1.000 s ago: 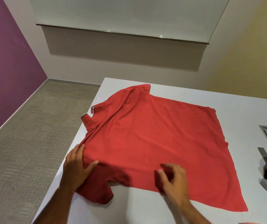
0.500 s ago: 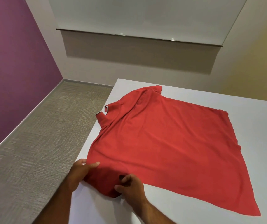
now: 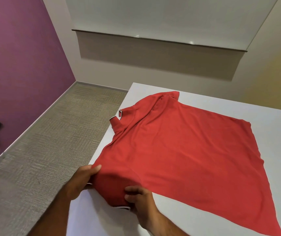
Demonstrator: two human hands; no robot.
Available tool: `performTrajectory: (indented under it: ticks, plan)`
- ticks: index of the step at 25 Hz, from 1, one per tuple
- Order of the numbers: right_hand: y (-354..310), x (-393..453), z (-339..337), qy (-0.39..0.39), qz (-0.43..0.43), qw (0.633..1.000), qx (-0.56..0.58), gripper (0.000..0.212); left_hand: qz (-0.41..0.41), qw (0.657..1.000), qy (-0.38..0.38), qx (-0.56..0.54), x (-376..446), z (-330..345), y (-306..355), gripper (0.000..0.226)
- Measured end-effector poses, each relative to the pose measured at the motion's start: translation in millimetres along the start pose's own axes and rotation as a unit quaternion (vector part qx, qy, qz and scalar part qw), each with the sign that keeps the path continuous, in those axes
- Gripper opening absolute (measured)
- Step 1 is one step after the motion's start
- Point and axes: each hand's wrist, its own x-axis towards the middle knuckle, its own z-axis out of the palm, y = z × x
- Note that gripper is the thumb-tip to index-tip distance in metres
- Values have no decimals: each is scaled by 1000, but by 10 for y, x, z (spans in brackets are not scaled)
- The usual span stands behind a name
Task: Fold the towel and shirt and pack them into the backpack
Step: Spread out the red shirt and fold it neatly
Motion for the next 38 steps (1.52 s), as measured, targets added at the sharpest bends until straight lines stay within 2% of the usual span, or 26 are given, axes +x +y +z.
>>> performTrajectory:
  ticks: [3, 5, 8, 11, 13, 14, 15, 16, 18, 19, 20, 21, 23, 25, 28, 32, 35, 38]
  plan:
    - [31, -30, -4, -14, 26, 1000, -7, 26, 16, 992, 55, 112, 34, -13, -74, 41]
    - [68, -53, -17, -14, 41, 998, -36, 23, 24, 973, 85, 212, 77, -60, -175, 48]
    - [103, -110, -37, -24, 73, 994, -77, 24, 21, 912, 104, 396, 115, -181, -312, 59]
    - [18, -149, -157, -33, 69, 992, -100, 29, 29, 864, 164, 475, 107, -174, -317, 58]
    - [-91, -129, -342, -46, 29, 997, -53, 28, 101, 830, 223, 501, 129, -46, -248, 53]
    - [-139, -98, -496, -18, -29, 998, -47, 25, 159, 813, 242, 505, 149, 51, -185, 49]
    - [-178, -50, -708, 46, -117, 989, -72, 20, 226, 794, 247, 508, 195, 156, -127, 45]
    - [-225, -3, -975, 127, -216, 959, -130, 16, 293, 774, 238, 509, 265, 268, -74, 41]
    - [-352, 22, -1592, 263, -354, 846, -300, 9, 390, 742, 159, 521, 455, 504, -14, 48]
    - [-396, 29, -1902, 309, -376, 788, -378, 7, 408, 726, 110, 543, 555, 623, -29, 61]
    - [-439, 26, -2207, 348, -358, 742, -447, 27, 406, 708, 74, 573, 631, 738, -74, 77]
    - [-444, 34, -2499, 376, -301, 718, -502, 47, 389, 693, 54, 605, 680, 837, -127, 92]
    - [-411, 3, -2891, 406, -136, 706, -565, 80, 313, 696, 33, 646, 689, 985, -242, 113]
    - [-373, -63, -3080, 396, -52, 707, -584, 97, 269, 715, 37, 645, 638, 1041, -320, 124]
    - [-366, -152, -3143, 390, -39, 687, -612, 98, 244, 731, 41, 636, 570, 1018, -361, 137]
    - [-315, -167, -3173, 404, -57, 666, -624, 99, 219, 747, 35, 627, 433, 1070, -465, 134]
    - [-322, -169, -3177, 402, -57, 669, -623, 98, 219, 755, 29, 617, 361, 1096, -491, 133]
    - [-357, -183, -3162, 411, -61, 681, -603, 98, 236, 758, 39, 607, 324, 1097, -419, 122]
